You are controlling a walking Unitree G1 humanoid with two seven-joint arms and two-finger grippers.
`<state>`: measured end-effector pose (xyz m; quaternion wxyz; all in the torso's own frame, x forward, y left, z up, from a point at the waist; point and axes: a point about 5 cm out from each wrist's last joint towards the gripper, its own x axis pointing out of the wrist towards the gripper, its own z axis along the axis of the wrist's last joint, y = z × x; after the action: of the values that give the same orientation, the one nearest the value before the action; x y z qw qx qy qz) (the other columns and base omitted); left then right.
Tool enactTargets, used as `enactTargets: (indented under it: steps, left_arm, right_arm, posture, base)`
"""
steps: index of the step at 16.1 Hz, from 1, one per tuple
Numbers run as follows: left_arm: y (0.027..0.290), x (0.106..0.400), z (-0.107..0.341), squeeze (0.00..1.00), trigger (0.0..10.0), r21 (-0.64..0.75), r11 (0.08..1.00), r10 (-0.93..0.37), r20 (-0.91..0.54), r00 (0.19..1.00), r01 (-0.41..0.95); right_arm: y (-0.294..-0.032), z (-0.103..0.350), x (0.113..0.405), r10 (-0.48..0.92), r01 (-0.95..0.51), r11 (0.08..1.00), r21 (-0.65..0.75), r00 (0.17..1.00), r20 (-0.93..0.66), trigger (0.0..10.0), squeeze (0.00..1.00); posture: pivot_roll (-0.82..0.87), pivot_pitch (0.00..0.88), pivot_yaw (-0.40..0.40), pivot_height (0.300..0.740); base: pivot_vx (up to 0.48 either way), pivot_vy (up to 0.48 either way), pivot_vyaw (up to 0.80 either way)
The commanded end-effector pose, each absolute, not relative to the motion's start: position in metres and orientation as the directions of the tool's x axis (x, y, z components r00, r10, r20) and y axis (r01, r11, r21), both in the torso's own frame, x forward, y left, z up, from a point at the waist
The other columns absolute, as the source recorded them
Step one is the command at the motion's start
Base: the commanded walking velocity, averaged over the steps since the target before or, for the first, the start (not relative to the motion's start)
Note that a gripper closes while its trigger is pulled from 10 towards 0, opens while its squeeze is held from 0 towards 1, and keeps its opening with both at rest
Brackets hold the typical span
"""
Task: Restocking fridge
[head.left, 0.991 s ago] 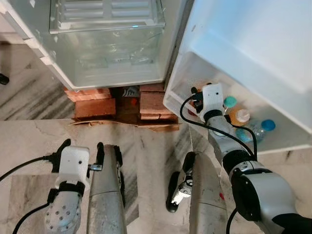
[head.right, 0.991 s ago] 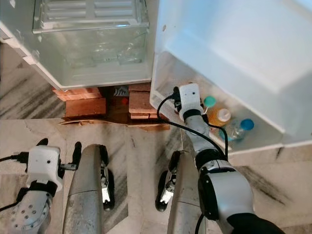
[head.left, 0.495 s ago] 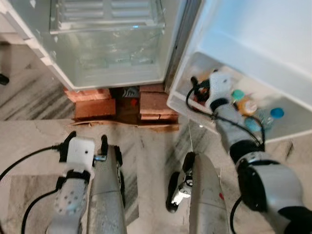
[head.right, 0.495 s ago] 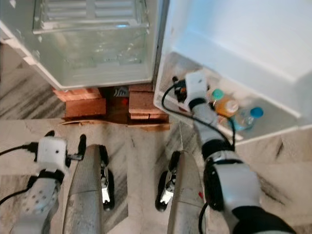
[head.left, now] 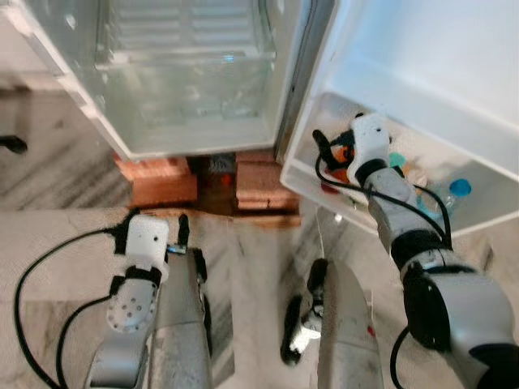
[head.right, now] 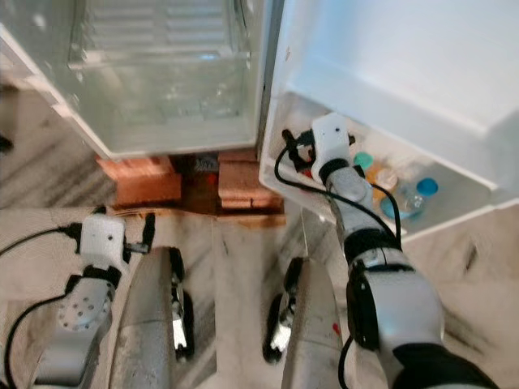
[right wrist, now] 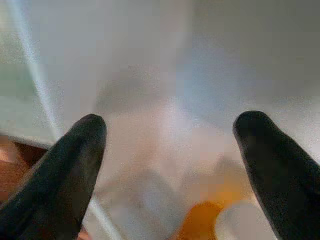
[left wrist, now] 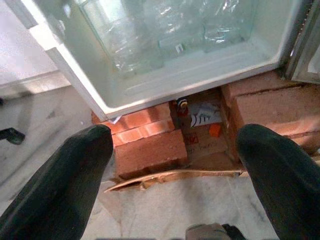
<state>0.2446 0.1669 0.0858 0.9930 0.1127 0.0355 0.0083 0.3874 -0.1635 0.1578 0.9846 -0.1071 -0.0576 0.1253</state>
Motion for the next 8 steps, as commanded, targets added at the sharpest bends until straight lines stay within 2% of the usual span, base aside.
enactTargets:
  steps: [1,2,3,4,8]
  left_arm:
    - [0.169,0.239,0.075,0.0,10.0,0.215,0.977,0.027,-0.113,0.993,-0.002]
    - [0.169,0.238,0.072,0.0,10.0,0.213,0.977,0.022,-0.119,0.993,0.004]
    - [0.169,0.238,0.068,0.0,10.0,0.214,0.977,0.02,-0.121,0.993,0.006]
    - [0.171,0.239,0.066,0.0,10.0,0.214,0.977,0.033,-0.121,0.992,-0.006]
    - [0.174,0.241,0.064,0.0,10.0,0.203,0.978,0.066,-0.115,0.991,-0.042]
  right_arm:
    - [-0.166,0.154,0.381,0.271,-0.246,0.951,-0.187,0.955,0.117,10.0,1.0]
    - [-0.164,0.145,0.373,0.284,-0.265,0.953,-0.15,0.95,0.127,10.0,1.0]
    - [-0.161,0.133,0.361,0.29,-0.279,0.956,-0.093,0.947,0.137,10.0,0.38]
    - [-0.159,0.118,0.342,0.275,-0.272,0.961,-0.044,0.951,0.142,10.0,0.0]
    - [-0.161,0.072,0.295,0.131,-0.133,0.989,0.058,0.991,0.04,10.0,0.0]
  posture:
    - [0.16,0.133,-0.024,0.585]
    - [0.16,0.128,-0.03,0.585]
    - [0.15,0.119,-0.041,0.585]
    - [0.15,0.107,-0.048,0.585]
    - [0.15,0.077,-0.043,0.585]
  base:
    - [0.0,0.0,0.0]
    - [0.0,0.0,0.0]
    - [0.0,0.0,0.0]
    - [0.0,0.0,0.0]
    - [0.0,0.0,0.0]
